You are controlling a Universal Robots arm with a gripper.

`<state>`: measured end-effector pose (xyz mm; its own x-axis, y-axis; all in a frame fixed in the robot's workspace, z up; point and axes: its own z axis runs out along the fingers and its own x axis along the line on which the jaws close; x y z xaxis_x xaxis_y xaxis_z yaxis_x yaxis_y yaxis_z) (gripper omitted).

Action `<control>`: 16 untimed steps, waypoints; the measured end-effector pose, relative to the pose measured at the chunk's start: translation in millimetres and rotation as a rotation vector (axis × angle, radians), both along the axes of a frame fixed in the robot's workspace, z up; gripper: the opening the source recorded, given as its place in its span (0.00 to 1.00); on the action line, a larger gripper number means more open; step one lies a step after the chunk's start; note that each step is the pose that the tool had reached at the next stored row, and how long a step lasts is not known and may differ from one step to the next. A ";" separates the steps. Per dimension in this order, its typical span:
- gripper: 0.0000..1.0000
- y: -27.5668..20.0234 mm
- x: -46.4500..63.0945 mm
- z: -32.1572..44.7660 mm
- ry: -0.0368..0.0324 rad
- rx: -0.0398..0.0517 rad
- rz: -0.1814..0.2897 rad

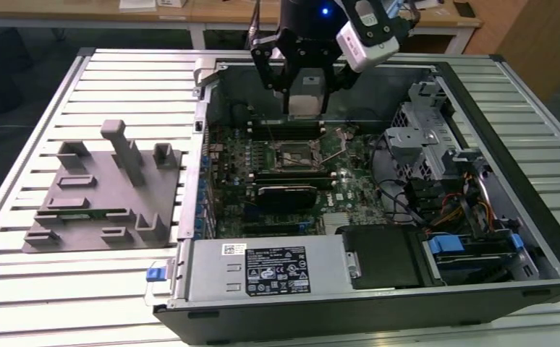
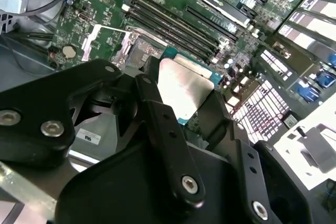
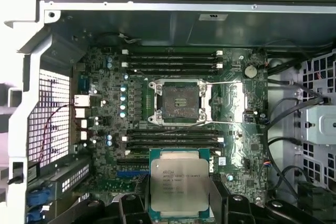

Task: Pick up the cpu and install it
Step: 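Pick up the cpu and move it towards the insertion slot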

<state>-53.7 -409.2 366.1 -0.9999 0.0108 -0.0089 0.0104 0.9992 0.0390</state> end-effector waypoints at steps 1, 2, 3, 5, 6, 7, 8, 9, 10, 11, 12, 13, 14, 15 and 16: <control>0.54 0.0 0.0 -1.8 -0.0001 0.0000 0.000; 0.54 0.0 0.1 -3.7 -0.0003 -0.0001 0.000; 0.54 0.0 0.2 -5.6 -0.0003 0.0000 0.000; 0.54 0.0 0.5 -9.2 -0.0004 0.0000 0.000; 0.54 0.1 0.6 -11.0 -0.0004 0.0000 0.000; 0.54 0.1 0.8 -12.8 -0.0004 0.0000 0.000; 0.54 0.1 0.9 -14.6 -0.0004 0.0000 0.000; 0.54 0.2 1.0 -16.3 -0.0004 0.0000 0.000; 0.54 0.3 1.1 -18.3 -0.0004 -0.0001 0.000; 0.54 0.5 1.3 -20.1 -0.0004 -0.0001 0.000; 0.54 0.7 1.4 -21.9 -0.0004 0.0000 0.000; 0.54 0.9 1.6 -23.7 -0.0004 0.0001 0.000; 0.54 1.1 1.8 -25.5 -0.0004 0.0001 0.000; 0.54 1.5 1.9 -27.1 -0.0004 0.0000 0.000; 0.54 1.8 2.1 -28.4 -0.0003 -0.0001 0.000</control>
<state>-51.6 -407.4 337.7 -0.9999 0.0109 -0.0092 0.0105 0.9992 0.0389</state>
